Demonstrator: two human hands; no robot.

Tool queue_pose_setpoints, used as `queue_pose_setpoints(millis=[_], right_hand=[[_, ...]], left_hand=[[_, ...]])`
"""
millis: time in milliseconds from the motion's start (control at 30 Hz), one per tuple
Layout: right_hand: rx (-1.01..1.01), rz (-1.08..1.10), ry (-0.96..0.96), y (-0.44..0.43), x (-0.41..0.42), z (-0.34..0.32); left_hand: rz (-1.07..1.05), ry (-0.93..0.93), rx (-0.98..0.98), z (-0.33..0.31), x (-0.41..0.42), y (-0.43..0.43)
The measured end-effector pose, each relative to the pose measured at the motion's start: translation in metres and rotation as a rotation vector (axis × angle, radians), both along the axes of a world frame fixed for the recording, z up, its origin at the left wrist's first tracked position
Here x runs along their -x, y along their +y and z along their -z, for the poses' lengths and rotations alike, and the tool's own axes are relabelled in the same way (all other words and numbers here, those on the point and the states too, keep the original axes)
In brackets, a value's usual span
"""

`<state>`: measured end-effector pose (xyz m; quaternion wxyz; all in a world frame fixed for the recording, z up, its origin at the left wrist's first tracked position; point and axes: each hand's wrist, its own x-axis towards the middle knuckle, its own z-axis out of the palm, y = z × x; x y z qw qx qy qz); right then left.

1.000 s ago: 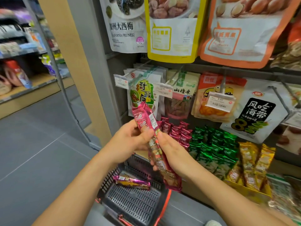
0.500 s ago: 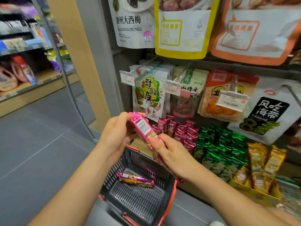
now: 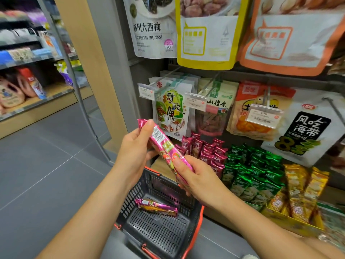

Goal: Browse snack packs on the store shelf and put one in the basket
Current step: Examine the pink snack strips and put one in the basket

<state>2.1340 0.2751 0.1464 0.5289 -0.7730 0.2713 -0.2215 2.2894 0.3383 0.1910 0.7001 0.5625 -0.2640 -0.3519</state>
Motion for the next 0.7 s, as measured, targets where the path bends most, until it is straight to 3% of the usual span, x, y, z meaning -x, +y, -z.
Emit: queue_pose_setpoints(millis=[133, 267, 400, 567, 700], right_hand=[[0.045, 0.061, 0.027, 0.001, 0.000, 0.002], [-0.069, 0.102, -0.060, -0.002, -0.004, -0.001], [-0.243, 0.083, -0.146, -0.001, -0.008, -0.002], [-0.182, 0.163, -0.186, -0.014, 0.000, -0.016], [-0.272, 0.323, -0.244, -0.023, 0.009, -0.013]], left_hand=[[-0.007, 0.010, 0.002, 0.007, 0.004, -0.003], [0.153, -0.039, -0.153, 0.014, 0.024, -0.005], [0.243, -0.270, -0.258, 0.019, 0.037, -0.006], [0.463, -0.856, -0.486, 0.017, 0.031, 0.008], [0.440, -0.865, -0.512, 0.022, 0.035, 0.008]])
